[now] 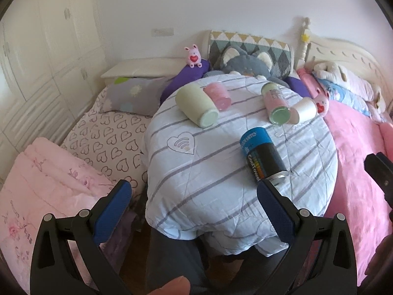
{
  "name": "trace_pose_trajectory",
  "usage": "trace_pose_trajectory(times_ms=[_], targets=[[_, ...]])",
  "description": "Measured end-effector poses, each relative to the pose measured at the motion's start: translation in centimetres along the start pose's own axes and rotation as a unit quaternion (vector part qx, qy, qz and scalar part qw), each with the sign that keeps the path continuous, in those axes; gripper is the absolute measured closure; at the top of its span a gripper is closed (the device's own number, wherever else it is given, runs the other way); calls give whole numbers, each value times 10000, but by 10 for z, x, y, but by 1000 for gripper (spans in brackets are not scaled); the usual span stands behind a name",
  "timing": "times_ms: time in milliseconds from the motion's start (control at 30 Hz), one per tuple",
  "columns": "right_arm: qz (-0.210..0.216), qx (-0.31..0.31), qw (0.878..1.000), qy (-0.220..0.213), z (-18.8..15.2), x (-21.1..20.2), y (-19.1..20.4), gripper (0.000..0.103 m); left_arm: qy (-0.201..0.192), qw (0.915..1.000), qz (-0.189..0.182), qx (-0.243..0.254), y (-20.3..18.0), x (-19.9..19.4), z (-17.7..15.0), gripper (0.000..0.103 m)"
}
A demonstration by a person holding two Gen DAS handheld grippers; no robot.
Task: Flip cup upright
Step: 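Lower the blue-and-black cup onto the cloth and open the right gripper, then grasp the blue-and-black cup with the left gripper and lift it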
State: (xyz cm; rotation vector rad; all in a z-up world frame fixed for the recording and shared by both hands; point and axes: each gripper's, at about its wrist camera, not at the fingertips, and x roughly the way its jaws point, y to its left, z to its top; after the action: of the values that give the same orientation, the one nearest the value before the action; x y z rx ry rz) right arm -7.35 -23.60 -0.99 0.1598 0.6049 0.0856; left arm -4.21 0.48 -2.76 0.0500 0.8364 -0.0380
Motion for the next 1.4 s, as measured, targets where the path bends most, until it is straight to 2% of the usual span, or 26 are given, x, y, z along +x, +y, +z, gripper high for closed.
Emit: trace_pose_trajectory(times_ms=[200,667,1200,1400], targets=[[34,-27,10000,-81,-2,-11,-3,20,-89,9999,-52,114,-11,-13,-2,0],[-5,44,9999,-99,-5,-19,-16,20,116,9993,-266,230,-37,-8,-4,0],[164,314,9992,163,1,21,-56,20,647,9968,-401,235,-89,50,19,0],[72,534,9978,397,-3,44,-80,20,1260,9900,-636,29,-107,103,22,0]])
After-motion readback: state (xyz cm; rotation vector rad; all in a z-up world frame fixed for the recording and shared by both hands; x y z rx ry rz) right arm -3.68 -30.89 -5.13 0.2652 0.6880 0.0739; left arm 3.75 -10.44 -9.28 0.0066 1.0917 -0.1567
